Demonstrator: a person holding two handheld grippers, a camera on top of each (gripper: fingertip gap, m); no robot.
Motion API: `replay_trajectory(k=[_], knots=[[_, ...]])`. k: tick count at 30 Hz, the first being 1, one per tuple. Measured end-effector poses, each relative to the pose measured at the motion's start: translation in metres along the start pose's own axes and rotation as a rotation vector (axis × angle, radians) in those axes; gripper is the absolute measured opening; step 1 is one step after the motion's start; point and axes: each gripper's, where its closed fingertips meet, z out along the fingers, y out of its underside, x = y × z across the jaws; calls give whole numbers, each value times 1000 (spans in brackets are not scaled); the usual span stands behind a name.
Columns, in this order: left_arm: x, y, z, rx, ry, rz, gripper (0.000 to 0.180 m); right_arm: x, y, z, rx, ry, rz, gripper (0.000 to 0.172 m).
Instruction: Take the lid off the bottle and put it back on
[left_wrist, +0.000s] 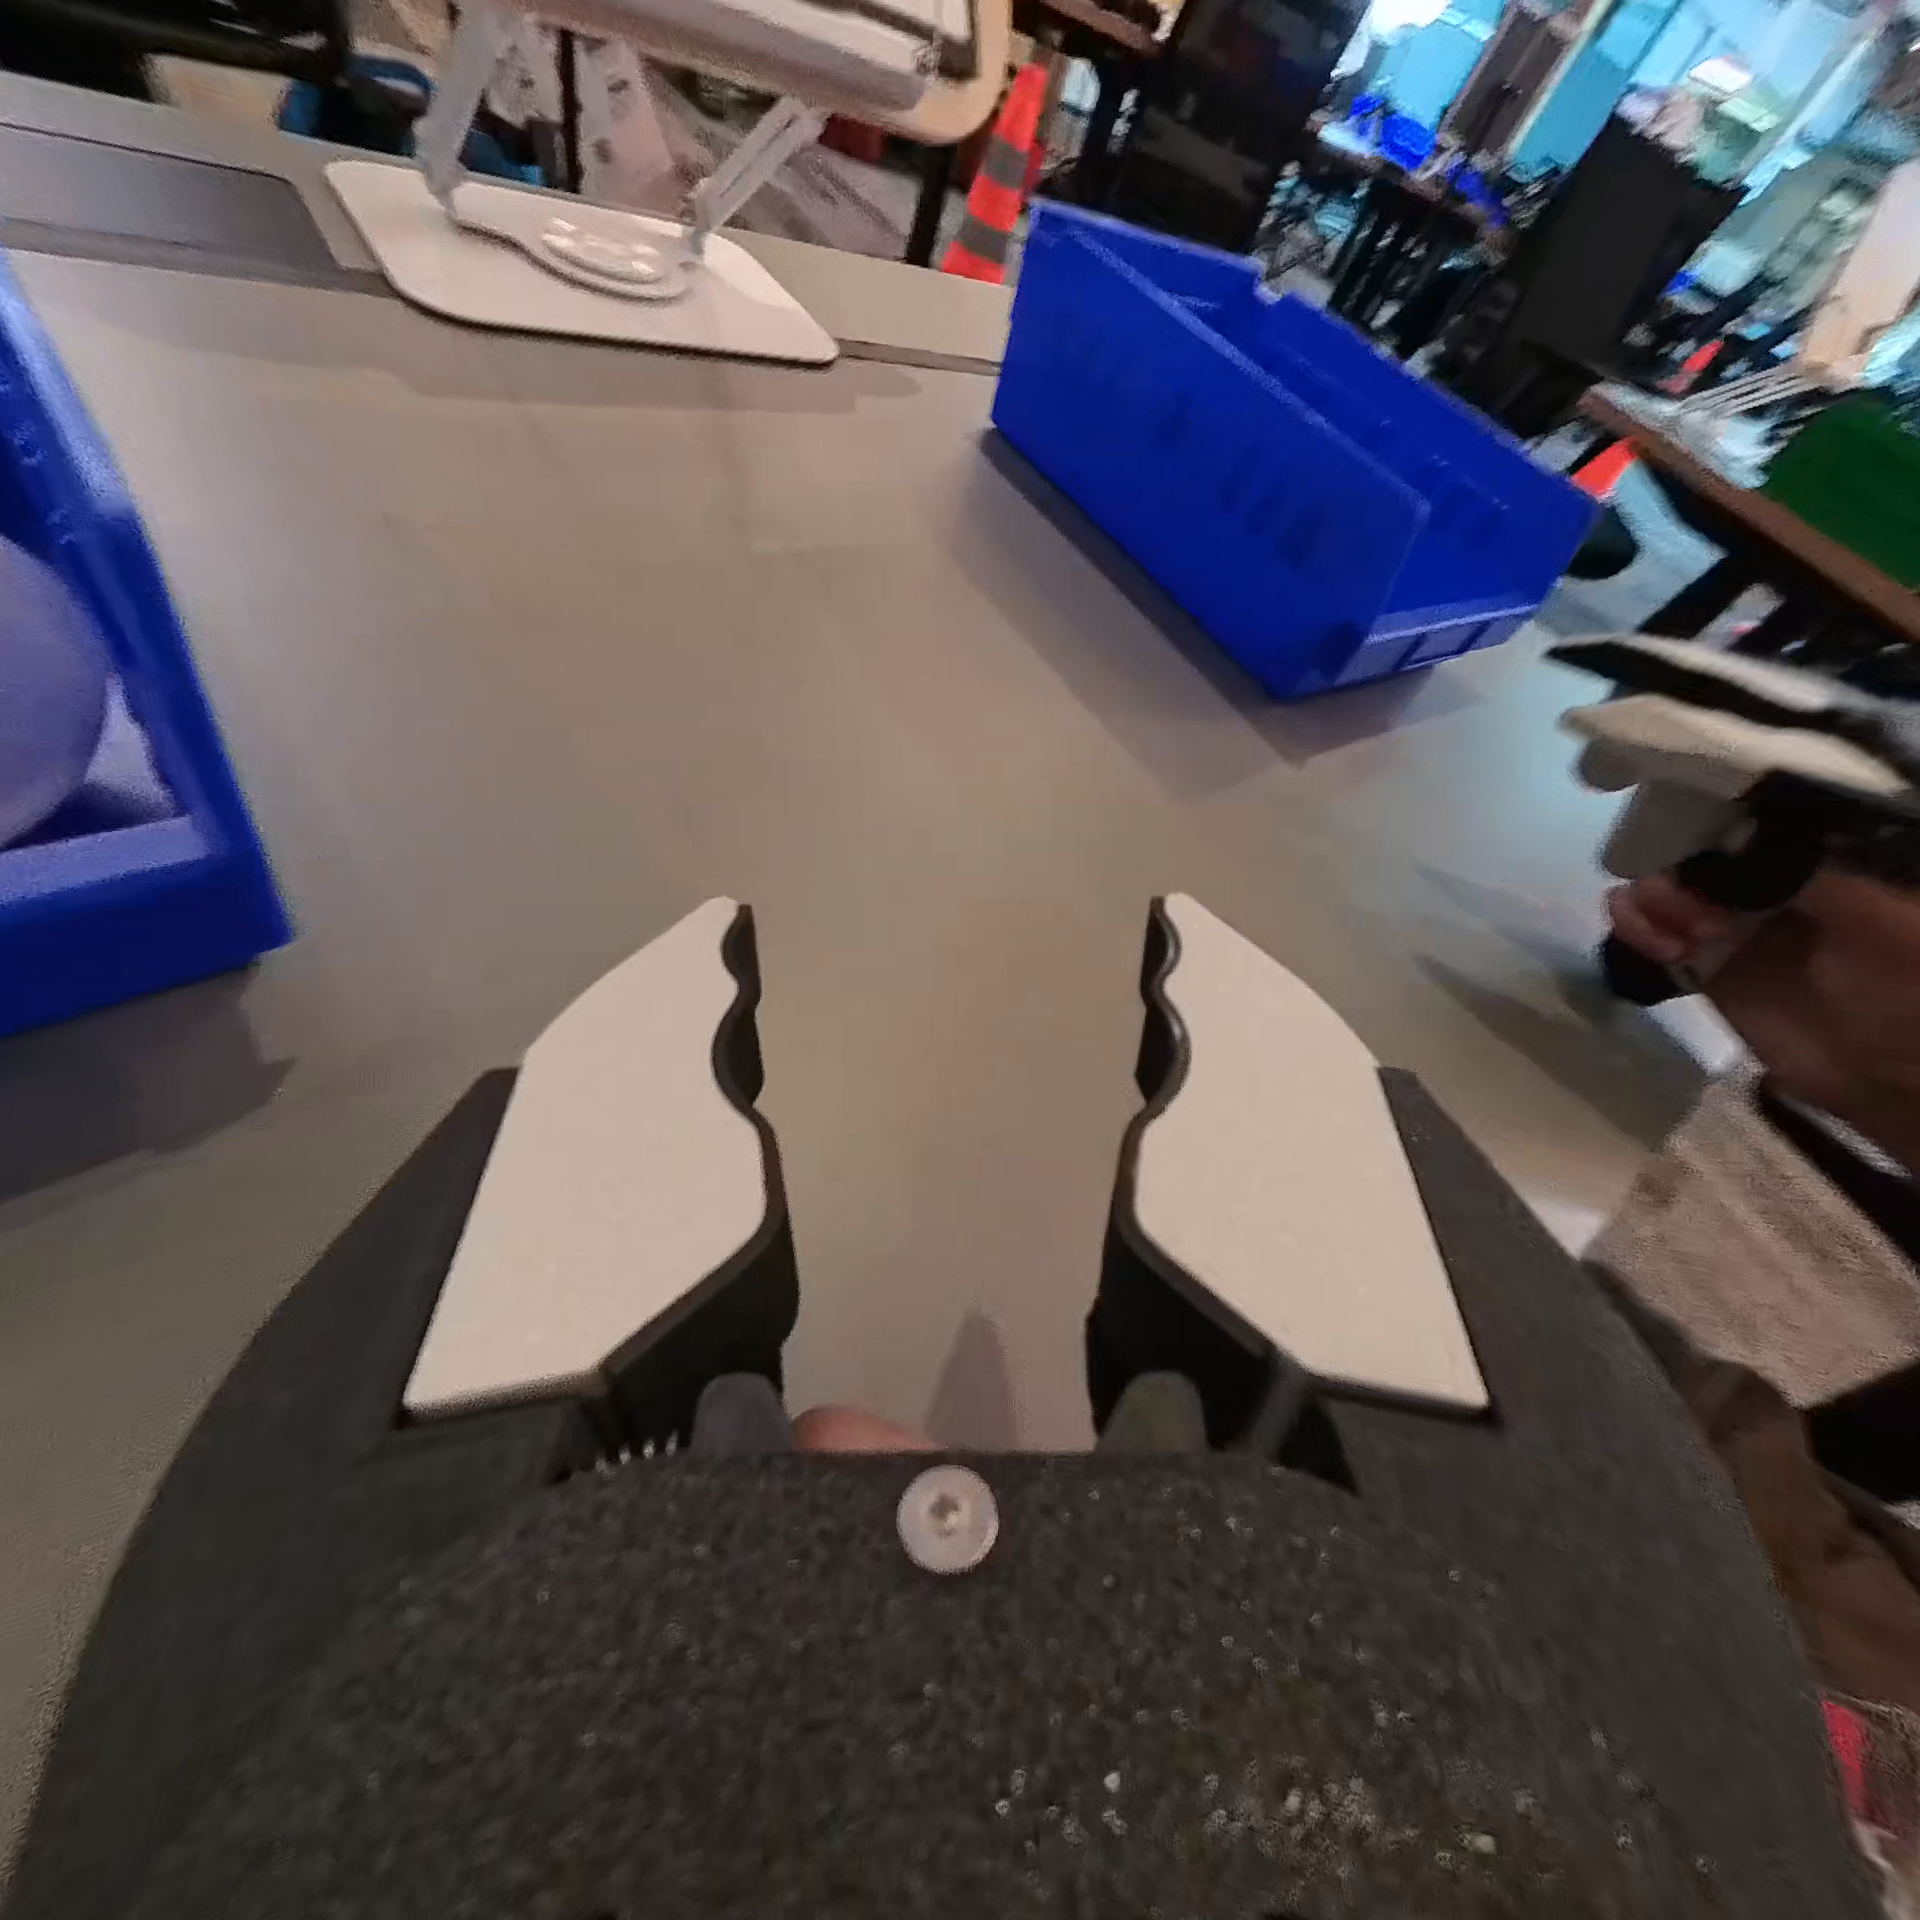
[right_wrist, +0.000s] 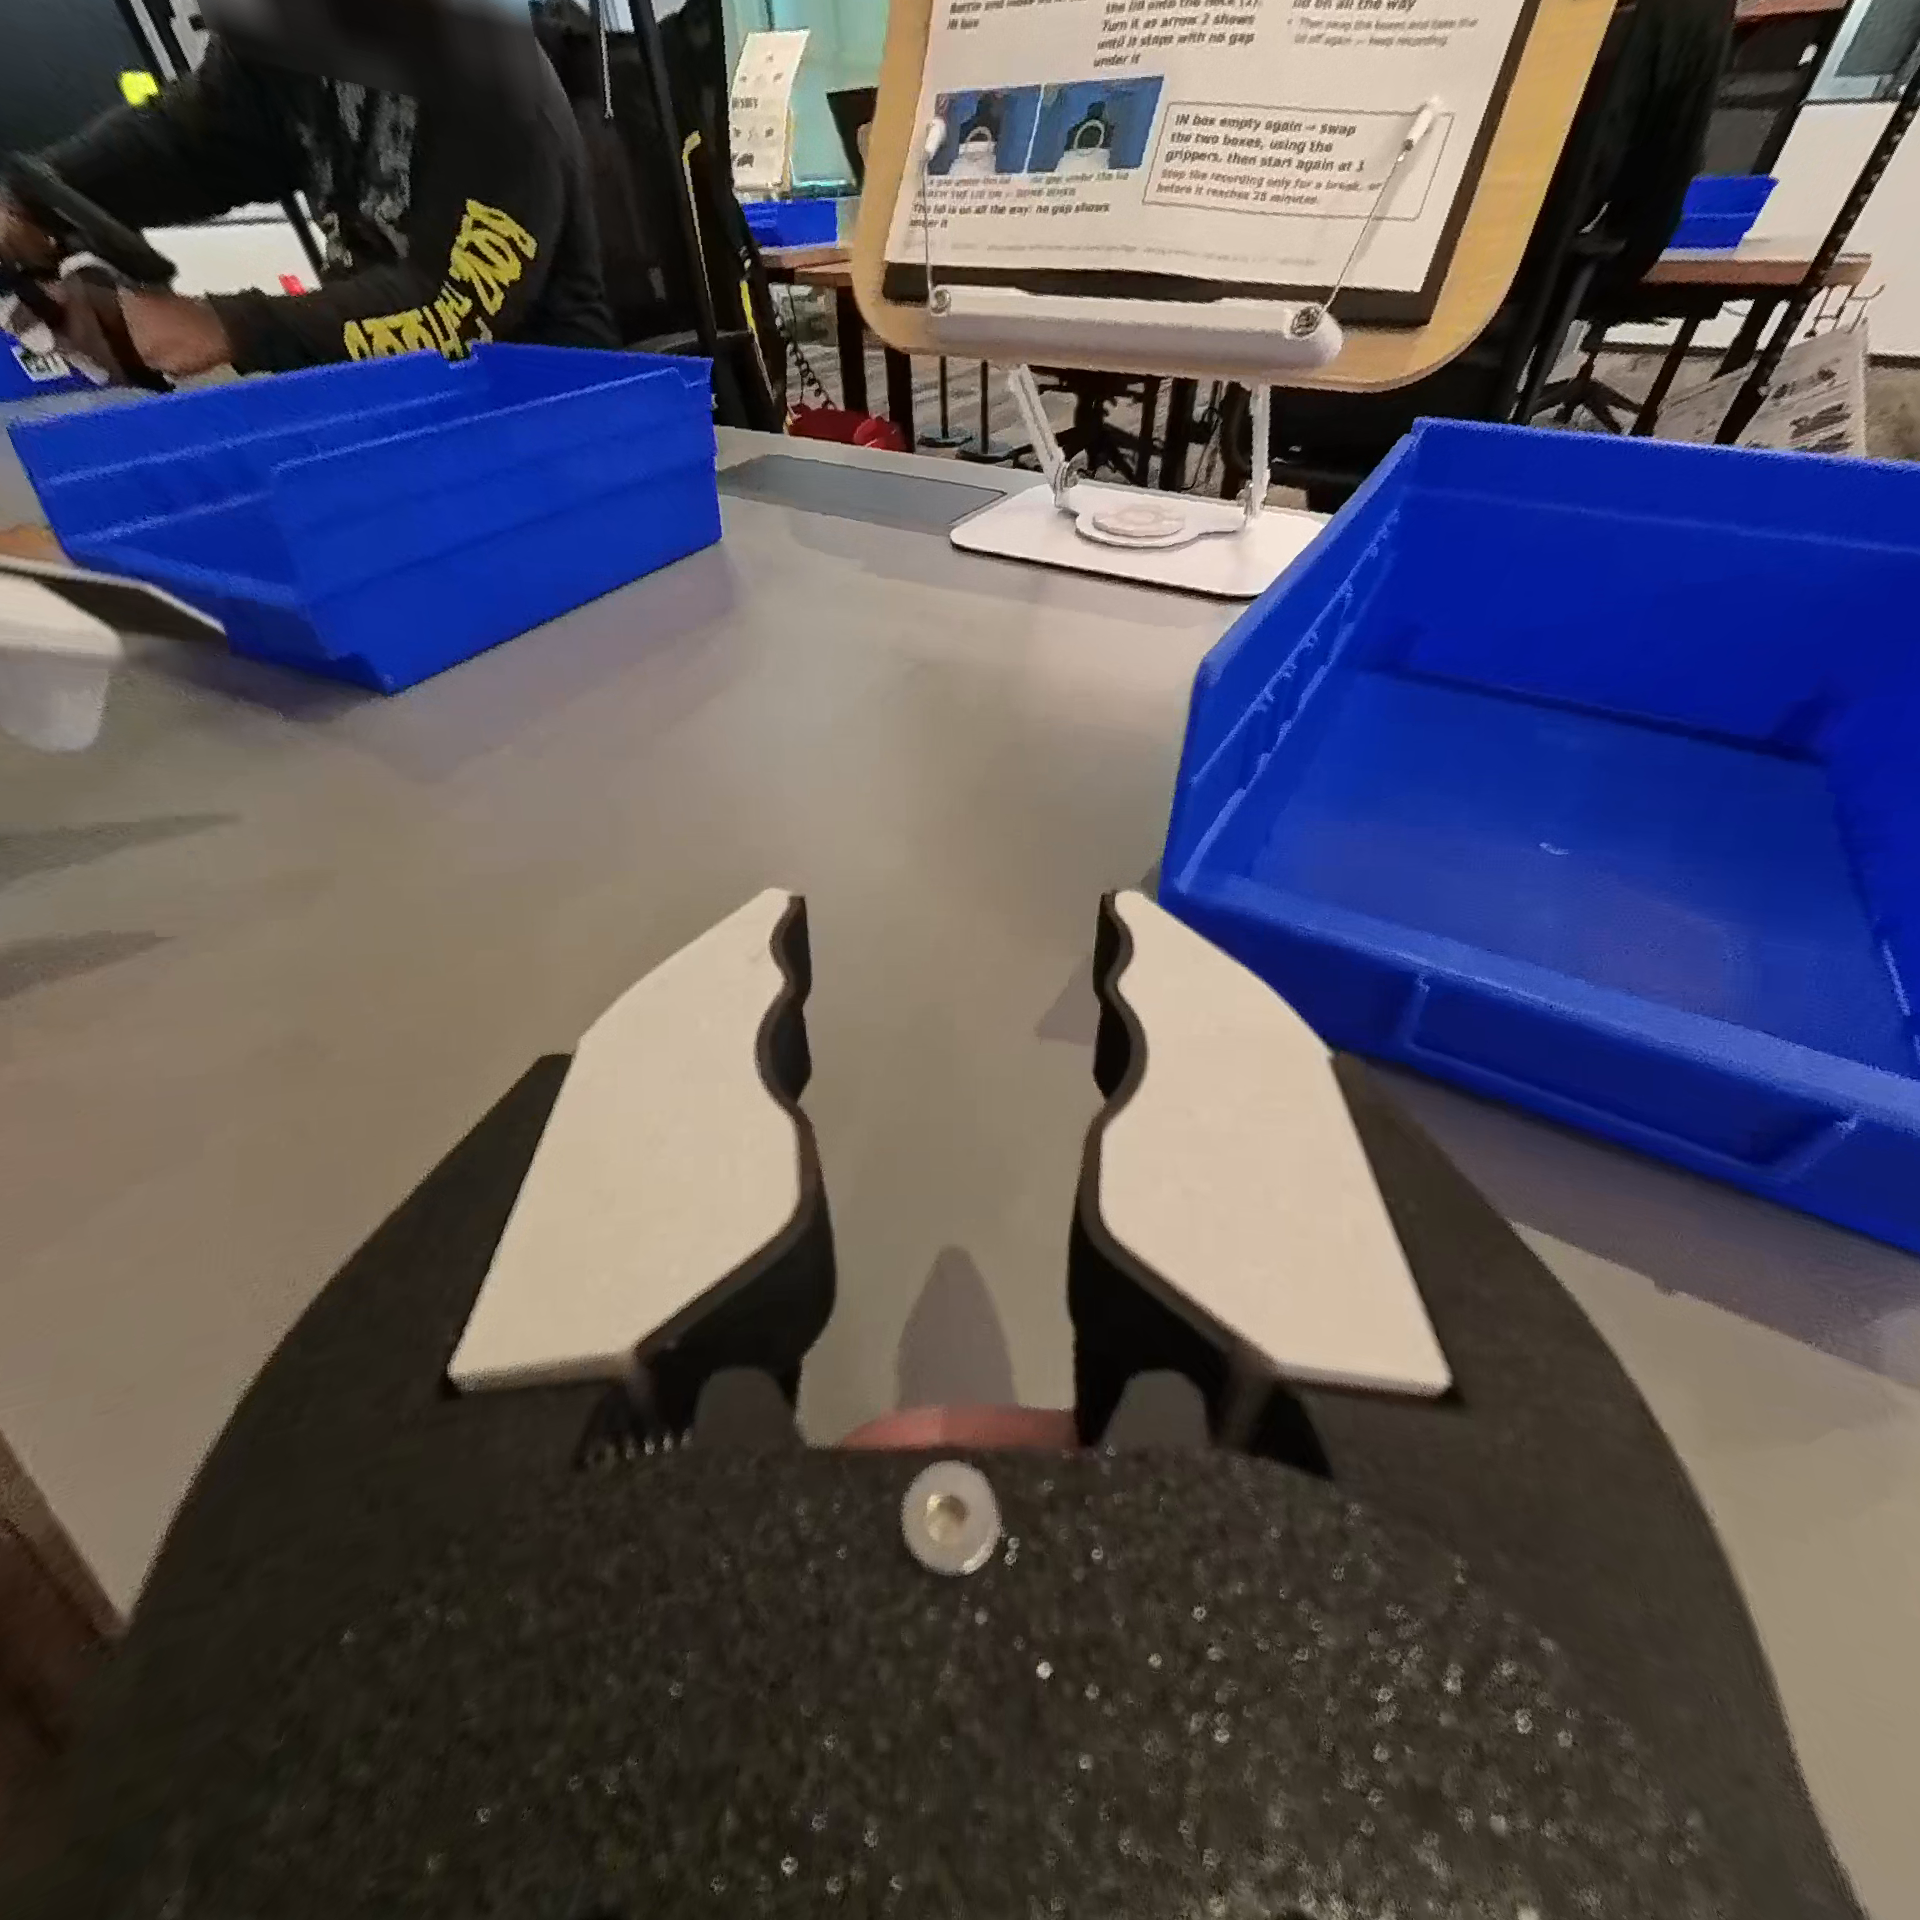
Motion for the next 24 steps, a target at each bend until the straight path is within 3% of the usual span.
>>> replay_trajectory(k=[3,6,9,13,18,24], knots=[[-1,-38,-14,48,23,39,74,-2,-5,-5,27,4,-15,51],[-35,-86,-24,-5,-18,124,83,-5,-4,-2,28,-25,0,51],[-102,-123,-9,-173,-102,179,86,-7,-2,5,11,-44,6,51],[-199,-153,41,-419,-235,198,88,-12,-3,13,5,-73,18,51],[-287,-146,100,-668,-387,116,89,-20,-4,19,-5,-93,2,51],[-337,-110,114,-919,-482,34,93,-28,1,23,-32,-115,-47,51]])
